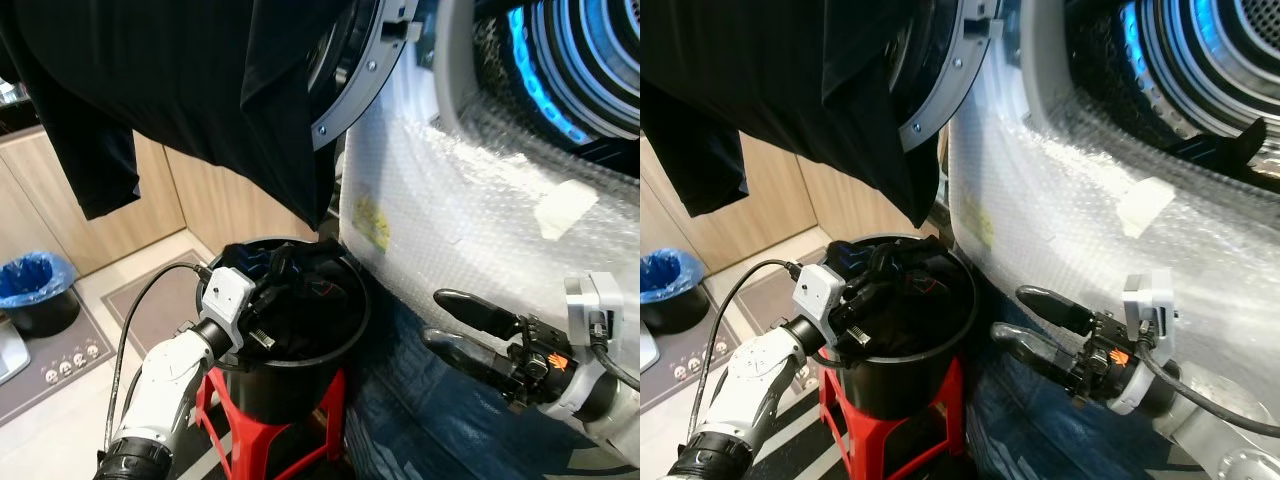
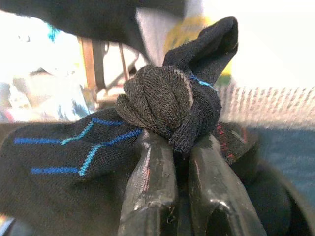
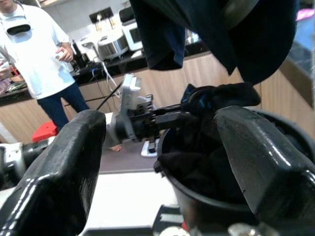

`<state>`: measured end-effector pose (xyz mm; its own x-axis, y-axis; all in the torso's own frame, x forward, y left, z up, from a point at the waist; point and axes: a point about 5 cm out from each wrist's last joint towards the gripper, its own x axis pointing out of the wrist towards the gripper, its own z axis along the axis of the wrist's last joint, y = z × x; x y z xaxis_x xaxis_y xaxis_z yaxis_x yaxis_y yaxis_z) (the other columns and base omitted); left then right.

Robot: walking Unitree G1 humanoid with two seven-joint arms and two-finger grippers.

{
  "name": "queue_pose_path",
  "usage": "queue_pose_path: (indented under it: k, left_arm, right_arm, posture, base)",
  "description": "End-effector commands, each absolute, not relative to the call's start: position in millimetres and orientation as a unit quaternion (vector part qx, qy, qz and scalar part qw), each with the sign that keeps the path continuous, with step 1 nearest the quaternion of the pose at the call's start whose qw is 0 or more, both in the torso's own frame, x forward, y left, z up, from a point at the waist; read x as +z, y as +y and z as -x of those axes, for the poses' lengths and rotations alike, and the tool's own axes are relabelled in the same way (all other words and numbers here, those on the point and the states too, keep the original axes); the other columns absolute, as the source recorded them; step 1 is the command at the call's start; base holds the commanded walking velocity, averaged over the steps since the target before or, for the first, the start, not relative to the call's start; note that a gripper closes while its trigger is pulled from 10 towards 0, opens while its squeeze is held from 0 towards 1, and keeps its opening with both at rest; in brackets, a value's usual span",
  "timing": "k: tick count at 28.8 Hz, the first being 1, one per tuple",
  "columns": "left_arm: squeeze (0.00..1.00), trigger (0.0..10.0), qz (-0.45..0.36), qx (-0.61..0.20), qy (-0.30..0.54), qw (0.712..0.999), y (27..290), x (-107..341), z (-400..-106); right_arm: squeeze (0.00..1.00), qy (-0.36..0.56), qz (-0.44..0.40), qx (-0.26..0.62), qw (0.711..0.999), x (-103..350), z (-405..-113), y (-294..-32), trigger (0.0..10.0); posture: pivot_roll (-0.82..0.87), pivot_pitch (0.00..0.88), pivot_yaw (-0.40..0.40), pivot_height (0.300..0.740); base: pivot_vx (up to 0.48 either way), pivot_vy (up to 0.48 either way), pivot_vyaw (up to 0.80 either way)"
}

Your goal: Clothes washing

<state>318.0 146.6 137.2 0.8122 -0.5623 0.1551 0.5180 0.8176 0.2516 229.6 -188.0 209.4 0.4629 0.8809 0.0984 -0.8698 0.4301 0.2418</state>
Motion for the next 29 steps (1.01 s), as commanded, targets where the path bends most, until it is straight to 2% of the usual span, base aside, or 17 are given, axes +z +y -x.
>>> queue_pose_path:
  k: [1, 8, 20, 29]
  left_arm:
    - [0.0, 10.0, -0.112, -0.288, -0.121, 0.943, 141, 144, -314]
    - [0.0, 10.0, -0.151, -0.321, -0.157, 0.922, 124, 161, -302]
    - [0.0, 10.0, -0.124, -0.383, -0.173, 0.899, 85, 173, -282]
    - [0.0, 10.0, -0.118, -0.422, -0.192, 0.878, 61, 184, -282]
  right_arm:
    - [0.0, 0.01, -0.119, 0.523, 0.844, 211, -235, -188, 10.0]
    - [0.0, -0.005, -0.114, 0.526, 0.843, 209, -245, -187, 10.0]
    - [0.0, -0.004, -0.102, 0.526, 0.844, 199, -258, -183, 10.0]
    - [0.0, -0.022, -0.093, 0.49, 0.867, 198, -275, -169, 10.0]
  posture:
    - [-0.06, 0.0, -0.051, 0.74]
    - [-0.04, 0.0, -0.051, 0.74]
    - [-0.03, 0.0, -0.06, 0.74]
    - [-0.03, 0.0, -0.062, 0.74]
  base:
    - [0.0, 0.0, 0.0]
    - [0.0, 0.0, 0.0]
    - [0.0, 0.0, 0.0]
    - [0.0, 0.0, 0.0]
